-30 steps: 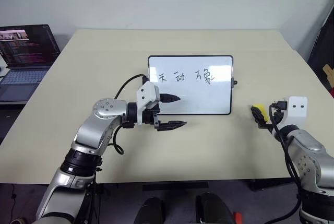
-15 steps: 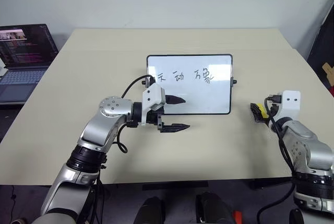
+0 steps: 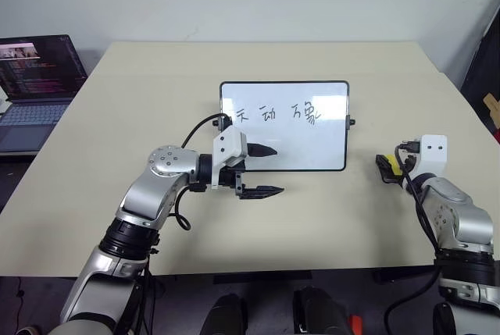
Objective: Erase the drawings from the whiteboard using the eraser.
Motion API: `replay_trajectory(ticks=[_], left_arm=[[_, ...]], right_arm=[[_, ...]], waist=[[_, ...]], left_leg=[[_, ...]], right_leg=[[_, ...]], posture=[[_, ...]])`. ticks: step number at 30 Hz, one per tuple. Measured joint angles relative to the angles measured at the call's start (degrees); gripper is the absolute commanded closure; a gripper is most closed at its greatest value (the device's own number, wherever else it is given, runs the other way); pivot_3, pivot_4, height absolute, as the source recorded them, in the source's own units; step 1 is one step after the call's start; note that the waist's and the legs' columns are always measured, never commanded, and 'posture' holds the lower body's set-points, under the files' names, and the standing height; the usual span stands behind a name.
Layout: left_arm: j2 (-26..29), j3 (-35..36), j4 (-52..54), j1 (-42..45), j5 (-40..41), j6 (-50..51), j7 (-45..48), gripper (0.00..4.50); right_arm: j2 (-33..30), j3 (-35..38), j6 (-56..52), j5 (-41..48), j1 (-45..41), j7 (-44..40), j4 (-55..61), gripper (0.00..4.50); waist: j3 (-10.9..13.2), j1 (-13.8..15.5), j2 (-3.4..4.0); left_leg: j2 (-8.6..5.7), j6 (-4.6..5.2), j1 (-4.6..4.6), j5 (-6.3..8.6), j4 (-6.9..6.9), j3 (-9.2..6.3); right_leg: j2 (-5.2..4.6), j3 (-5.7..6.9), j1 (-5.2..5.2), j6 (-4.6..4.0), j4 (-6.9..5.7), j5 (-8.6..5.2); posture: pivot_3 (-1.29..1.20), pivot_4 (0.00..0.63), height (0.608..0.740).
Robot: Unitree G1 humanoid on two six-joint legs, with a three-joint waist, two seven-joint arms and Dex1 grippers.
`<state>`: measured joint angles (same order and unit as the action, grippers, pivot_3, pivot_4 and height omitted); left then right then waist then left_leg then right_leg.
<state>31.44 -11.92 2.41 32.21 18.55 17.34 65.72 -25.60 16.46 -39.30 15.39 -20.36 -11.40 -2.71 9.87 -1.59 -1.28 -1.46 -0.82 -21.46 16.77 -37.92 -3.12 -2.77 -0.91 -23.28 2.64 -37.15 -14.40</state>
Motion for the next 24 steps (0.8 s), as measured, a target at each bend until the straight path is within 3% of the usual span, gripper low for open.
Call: replay_trajectory(ticks=[13,22,24], left_arm=[[-0.1,0.0,0.1,0.0,-0.2,0.0,-0.1,0.00],[-0.1,0.0,0.4,-0.4,-0.7,0.1,-0.3,0.00],[-0.2,0.0,0.4,-0.6,-0.7,0.2,-0.4,0.00]], right_arm=[[-0.1,-0.1,0.0,-0.5,0.0,-1.3,-1.7,0.02],[-0.4,-0.6,0.0,-0.8,0.0,-2.2,-2.3,3.11],[-0.4,-0.7,0.0,-0.8,0.0,-2.2,-2.3,3.30]], waist=[[0.0,0.0,0.00],[0.0,0.0,0.00],[0.0,0.0,0.00]], left_leg=[[0.00,0.00,0.00,0.00,-0.01,0.00],[0.00,0.00,0.01,0.00,-0.02,0.01],[0.00,0.00,0.01,0.00,-0.03,0.01]], right_leg=[[0.00,0.00,0.00,0.00,-0.01,0.00],[0.00,0.00,0.00,0.00,-0.02,0.00],[0.00,-0.01,0.00,0.00,-0.03,0.01]], posture=[[0.00,0.150,0.740],[0.00,0.150,0.740],[0.00,0.150,0.740]])
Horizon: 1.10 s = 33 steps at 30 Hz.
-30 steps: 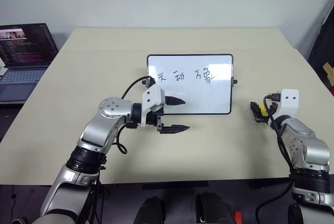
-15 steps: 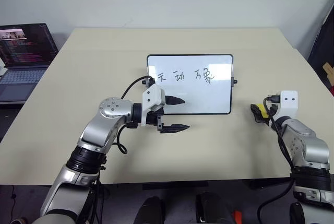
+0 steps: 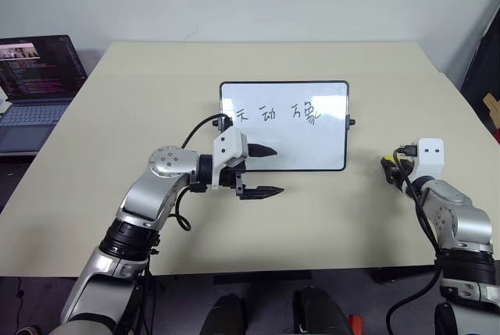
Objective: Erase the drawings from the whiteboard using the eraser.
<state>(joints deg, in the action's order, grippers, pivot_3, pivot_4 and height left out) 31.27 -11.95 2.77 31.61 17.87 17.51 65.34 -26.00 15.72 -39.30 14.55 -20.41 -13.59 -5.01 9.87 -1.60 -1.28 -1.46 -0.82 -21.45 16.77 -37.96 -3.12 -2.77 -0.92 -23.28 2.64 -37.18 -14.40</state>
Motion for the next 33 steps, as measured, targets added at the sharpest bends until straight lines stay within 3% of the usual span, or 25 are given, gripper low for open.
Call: replay_trajectory(ticks=[6,13,18,22,26,33], left_arm=[[-0.1,0.5,1.9,-2.0,0.0,1.5,-3.3,0.00],[-0.3,7.0,6.6,-7.3,-0.3,8.4,-16.4,0.00],[1.3,11.0,9.9,-8.6,-0.9,15.4,-24.0,0.00],[3.0,14.0,9.4,-7.9,-2.1,17.2,-27.7,0.00],[3.3,14.6,7.9,-5.3,-3.1,17.9,-30.4,0.00],[3.0,14.6,4.5,-3.1,-4.7,18.1,-33.4,0.00]], right_arm=[[0.4,-0.1,-0.1,0.1,0.8,0.1,1.8,3.31],[1.7,-3.1,-0.6,0.5,9.2,-0.6,19.8,3.31],[2.8,-12.1,-1.2,0.0,12.1,-1.5,31.7,3.31],[2.4,-20.5,-1.2,-3.1,11.9,-1.7,34.6,3.31],[2.6,-29.0,0.6,-7.6,7.7,-3.0,33.0,3.31],[9.1,-37.5,8.5,-14.4,-10.2,-5.1,17.8,3.31]], waist=[[0.0,-0.1,0.01],[0.0,-0.1,0.01],[0.0,-0.1,0.01],[0.0,0.0,0.01],[0.0,0.1,-0.02],[0.0,-0.3,-0.02]], left_leg=[[0.01,0.00,0.00,0.00,0.00,-0.01],[0.00,0.00,-0.02,0.00,-0.02,-0.06],[0.01,-0.01,0.04,0.00,-0.02,-0.08],[-0.07,-0.02,0.04,-0.01,-0.05,-0.09],[-0.09,-0.05,0.03,-0.03,-0.09,-0.13],[-0.08,-0.32,0.02,-0.18,-0.06,-0.07]], right_leg=[[-0.01,-0.01,-0.01,0.00,-0.02,0.00],[-0.19,0.00,-0.03,0.01,-0.03,0.00],[-0.17,0.03,-0.03,0.01,-0.11,0.00],[-0.07,0.05,-0.02,0.01,-0.11,0.00],[-0.08,0.08,-0.02,0.02,-0.11,0.00],[-0.07,0.04,-0.16,0.00,-0.18,0.01]], posture=[[0.00,0.150,0.740],[0.00,0.150,0.740],[0.00,0.150,0.740],[0.00,0.150,0.740],[0.00,0.150,0.740],[0.00,0.150,0.740]])
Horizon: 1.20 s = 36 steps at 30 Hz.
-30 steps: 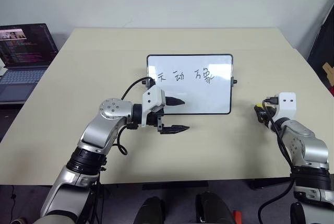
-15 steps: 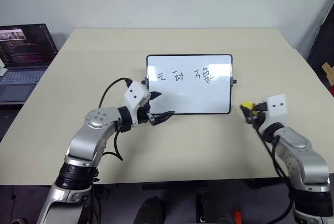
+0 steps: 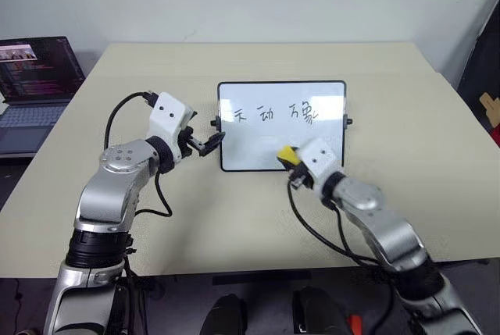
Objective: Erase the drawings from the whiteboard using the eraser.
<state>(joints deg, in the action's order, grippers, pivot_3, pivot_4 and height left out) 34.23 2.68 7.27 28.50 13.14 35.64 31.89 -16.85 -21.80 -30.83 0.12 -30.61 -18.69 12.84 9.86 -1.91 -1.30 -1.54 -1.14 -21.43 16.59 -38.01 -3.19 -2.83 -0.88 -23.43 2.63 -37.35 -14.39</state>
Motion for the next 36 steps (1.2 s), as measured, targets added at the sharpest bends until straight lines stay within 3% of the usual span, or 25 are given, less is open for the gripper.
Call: replay_trajectory(ticks=[7,20,36], left_arm=[[-1.4,-0.4,-0.7,-0.2,0.0,-1.4,0.9,0.00],[-1.6,-2.1,1.1,-1.9,0.0,-2.6,2.5,0.00],[-2.2,-2.5,0.5,-0.8,-0.3,-4.0,3.8,0.00]], right_arm=[[7.3,-0.9,9.9,-4.9,-19.2,-1.1,-22.8,3.31],[14.6,-1.9,26.5,-12.5,-33.5,1.1,-56.3,3.31],[12.9,-4.8,29.7,-19.6,-33.0,-5.1,-58.7,3.31]], waist=[[0.0,0.1,-0.04],[0.0,-0.4,-0.05],[0.0,-0.8,-0.06]], left_leg=[[-0.04,-0.03,-0.38,-0.01,-0.02,0.03],[-0.10,-0.08,-0.54,-0.04,-0.04,0.14],[-0.10,-0.07,-0.29,-0.07,-0.11,0.08]], right_leg=[[-0.21,-0.01,-0.43,-0.01,-0.08,0.01],[-0.27,-0.10,-0.75,-0.03,-0.44,0.01],[-0.25,-0.10,-0.65,-0.16,-0.81,0.09]], posture=[[0.00,0.150,0.740],[0.00,0.150,0.740],[0.00,0.150,0.740]])
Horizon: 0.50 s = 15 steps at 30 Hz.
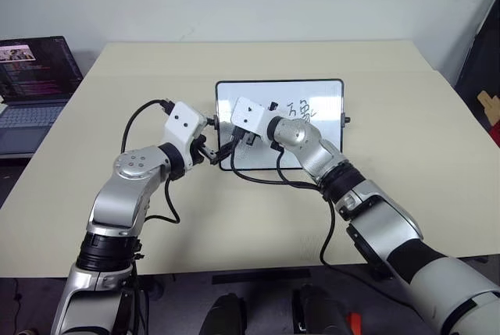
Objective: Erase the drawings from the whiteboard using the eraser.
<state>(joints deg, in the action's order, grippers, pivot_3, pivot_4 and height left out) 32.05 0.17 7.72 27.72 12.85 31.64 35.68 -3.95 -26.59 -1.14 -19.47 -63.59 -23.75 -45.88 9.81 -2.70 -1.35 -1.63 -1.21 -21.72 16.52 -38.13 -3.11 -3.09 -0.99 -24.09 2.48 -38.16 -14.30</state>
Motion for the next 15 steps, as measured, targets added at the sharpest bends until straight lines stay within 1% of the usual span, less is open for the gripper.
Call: replay_trajectory(ticks=[7,15], left_arm=[[-0.4,0.0,-0.6,0.0,-0.1,-0.9,0.0,0.00],[-0.9,-0.4,-0.6,-0.1,-0.1,-0.9,-0.1,0.00]], right_arm=[[0.0,-0.4,2.4,-2.3,-0.8,3.1,-2.1,3.33],[-0.7,2.1,4.0,-2.8,-3.6,7.7,-5.3,3.33]], waist=[[0.0,0.0,0.00],[0.0,0.1,0.00]], left_leg=[[0.00,-0.05,0.01,-0.05,0.00,-0.05],[0.02,-0.26,-0.04,-0.17,0.03,-0.08]], right_leg=[[0.01,0.02,0.00,-0.05,-0.05,0.04],[0.02,0.03,-0.03,-0.06,0.05,0.04]], posture=[[0.00,0.150,0.740],[0.00,0.150,0.740]])
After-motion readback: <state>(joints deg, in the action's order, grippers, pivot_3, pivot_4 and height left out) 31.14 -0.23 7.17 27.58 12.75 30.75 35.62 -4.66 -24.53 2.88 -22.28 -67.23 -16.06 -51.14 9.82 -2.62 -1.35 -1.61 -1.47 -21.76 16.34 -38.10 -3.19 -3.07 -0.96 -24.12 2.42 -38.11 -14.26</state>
